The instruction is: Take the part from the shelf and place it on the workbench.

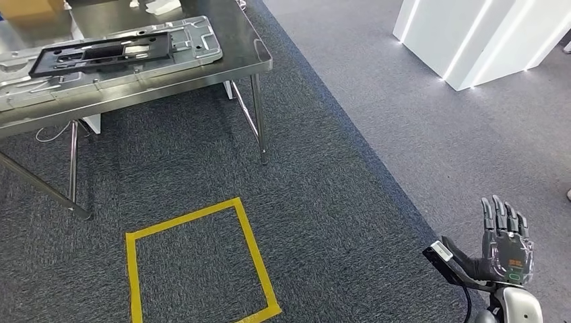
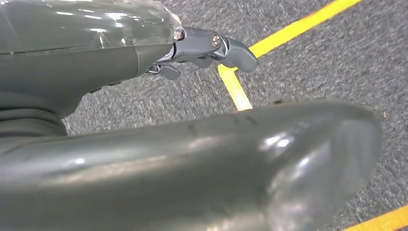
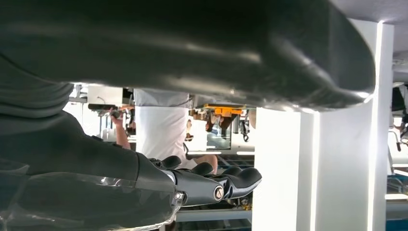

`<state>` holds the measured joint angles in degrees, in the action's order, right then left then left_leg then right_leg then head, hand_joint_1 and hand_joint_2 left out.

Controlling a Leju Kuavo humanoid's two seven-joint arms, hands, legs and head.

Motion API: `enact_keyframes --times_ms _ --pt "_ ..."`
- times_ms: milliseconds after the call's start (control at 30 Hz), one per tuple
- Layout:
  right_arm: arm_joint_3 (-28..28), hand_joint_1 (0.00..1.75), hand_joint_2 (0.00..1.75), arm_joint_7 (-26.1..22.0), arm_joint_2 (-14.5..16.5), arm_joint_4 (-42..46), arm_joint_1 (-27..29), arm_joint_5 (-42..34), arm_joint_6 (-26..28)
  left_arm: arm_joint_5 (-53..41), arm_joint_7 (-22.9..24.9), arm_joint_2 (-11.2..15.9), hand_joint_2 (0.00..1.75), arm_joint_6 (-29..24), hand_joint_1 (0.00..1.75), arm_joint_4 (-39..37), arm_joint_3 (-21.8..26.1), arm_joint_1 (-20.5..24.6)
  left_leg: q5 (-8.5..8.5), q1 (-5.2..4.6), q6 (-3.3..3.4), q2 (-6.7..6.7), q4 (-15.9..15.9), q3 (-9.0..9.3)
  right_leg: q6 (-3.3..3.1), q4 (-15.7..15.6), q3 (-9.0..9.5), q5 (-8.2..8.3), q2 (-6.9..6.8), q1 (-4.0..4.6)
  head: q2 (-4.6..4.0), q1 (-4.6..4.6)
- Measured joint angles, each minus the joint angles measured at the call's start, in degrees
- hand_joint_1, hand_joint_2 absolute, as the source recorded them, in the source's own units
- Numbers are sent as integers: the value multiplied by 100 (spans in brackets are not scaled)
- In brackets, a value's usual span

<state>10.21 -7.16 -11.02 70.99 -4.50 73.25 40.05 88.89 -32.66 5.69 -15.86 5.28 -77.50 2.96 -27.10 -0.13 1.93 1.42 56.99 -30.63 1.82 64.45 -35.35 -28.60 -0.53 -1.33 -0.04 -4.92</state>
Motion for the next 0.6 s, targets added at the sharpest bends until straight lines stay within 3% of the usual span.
enact_keyframes --times_ms 67,167,233,333,367,400,433,533,600 --pt "-43 0 0 69 -18 -10 -45 45 1 -9 73 -3 0 20 0 19 13 24 -48 -23 -59 27 74 -23 -57 -494 238 137 -56 21 0 -1" --pt "-119 0 0 141 -35 -26 -62 93 1 -26 207 -4 0 23 0 38 15 41 -75 -25 -141 67 107 -45 -159 -555 227 147 -5 38 0 -1" --pt "-170 0 0 178 -49 -31 -79 114 1 -42 305 -9 0 15 0 50 14 42 -234 -5 -208 21 301 -124 -221 -579 220 173 26 19 0 -1" --pt "-247 0 0 217 -65 -48 -94 119 1 -61 426 -16 0 -22 0 65 13 34 -782 29 -290 -77 1335 -578 -268 -586 197 186 70 12 0 -1" --pt "-267 0 0 225 -68 -61 -94 111 1 -63 451 -20 0 -32 0 71 13 29 -880 36 -302 -85 1643 -716 -271 -584 193 186 89 14 0 -1" --pt "-281 0 0 230 -71 -75 -96 100 1 -63 468 -25 0 -39 0 77 13 25 -867 38 -303 -86 1763 -769 -271 -583 193 186 111 16 0 -1" --pt "-290 0 0 233 -72 -90 -101 88 1 -64 475 -32 0 -44 0 82 13 24 -731 39 -293 -89 1627 -704 -270 -582 200 186 136 17 0 0" --pt "-317 0 0 232 -72 -119 -144 74 1 -64 468 -43 0 -58 0 86 13 32 -161 29 -199 -227 457 -164 -249 -583 217 191 215 20 0 -1" --pt "-336 0 0 218 -70 -141 -173 89 1 -65 422 -48 0 -68 0 86 13 40 -80 7 -147 -318 97 -15 -191 -586 182 215 265 14 0 -2"
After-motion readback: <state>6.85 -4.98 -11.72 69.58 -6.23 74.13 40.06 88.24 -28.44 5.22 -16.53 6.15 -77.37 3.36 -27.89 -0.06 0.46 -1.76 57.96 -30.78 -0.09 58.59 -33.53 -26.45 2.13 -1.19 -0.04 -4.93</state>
